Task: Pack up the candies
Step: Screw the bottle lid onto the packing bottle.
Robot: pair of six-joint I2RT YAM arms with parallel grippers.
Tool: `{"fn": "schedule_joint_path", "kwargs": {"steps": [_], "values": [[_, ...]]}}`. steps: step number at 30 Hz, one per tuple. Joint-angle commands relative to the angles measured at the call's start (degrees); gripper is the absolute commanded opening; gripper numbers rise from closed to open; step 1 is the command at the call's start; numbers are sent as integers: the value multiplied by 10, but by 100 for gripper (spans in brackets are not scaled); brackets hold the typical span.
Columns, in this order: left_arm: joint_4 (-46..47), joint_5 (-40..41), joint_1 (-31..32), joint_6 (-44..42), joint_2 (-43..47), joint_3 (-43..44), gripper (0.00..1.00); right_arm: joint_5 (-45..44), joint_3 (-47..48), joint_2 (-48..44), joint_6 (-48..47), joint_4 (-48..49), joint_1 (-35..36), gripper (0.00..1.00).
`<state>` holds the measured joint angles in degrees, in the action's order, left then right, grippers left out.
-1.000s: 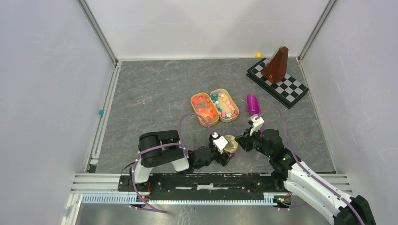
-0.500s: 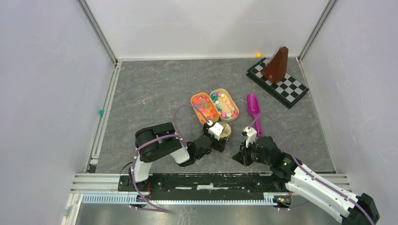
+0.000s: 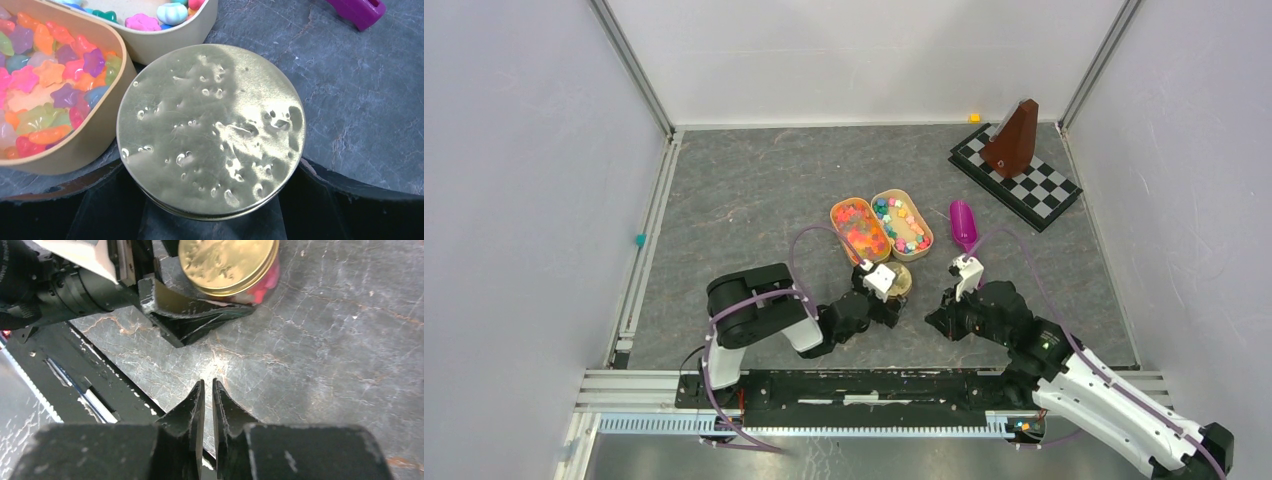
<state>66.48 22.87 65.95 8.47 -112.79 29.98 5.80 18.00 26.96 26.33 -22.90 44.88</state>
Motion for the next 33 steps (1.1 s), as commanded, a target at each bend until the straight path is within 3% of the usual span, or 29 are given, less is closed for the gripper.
{"fn": "schedule_joint_path", "kwargs": {"steps": [1, 4, 12, 13, 14, 24, 31, 33], "values": [[-135, 0, 12, 49, -9, -48, 63, -46, 45, 14, -34, -13, 2, 16], [-136, -3, 17, 56, 5, -61, 63, -68, 67, 26, -51, -19, 2, 20], [-173, -20, 29, 65, 52, -80, 77, -90, 88, 54, -75, -7, 2, 30], [-181, -23, 33, 64, 58, -80, 95, -90, 89, 56, -77, -5, 2, 31], [-191, -24, 34, 63, 67, -81, 100, -93, 92, 58, -78, -6, 2, 32], [-317, -31, 55, 71, 173, -82, 100, -116, 126, 76, -103, -14, 2, 49], [-493, -34, 55, 81, 306, -71, 100, -131, 155, 92, -125, -13, 1, 56], [-548, -38, 54, 81, 348, -62, 100, -136, 160, 96, -130, -8, 1, 62]]}}
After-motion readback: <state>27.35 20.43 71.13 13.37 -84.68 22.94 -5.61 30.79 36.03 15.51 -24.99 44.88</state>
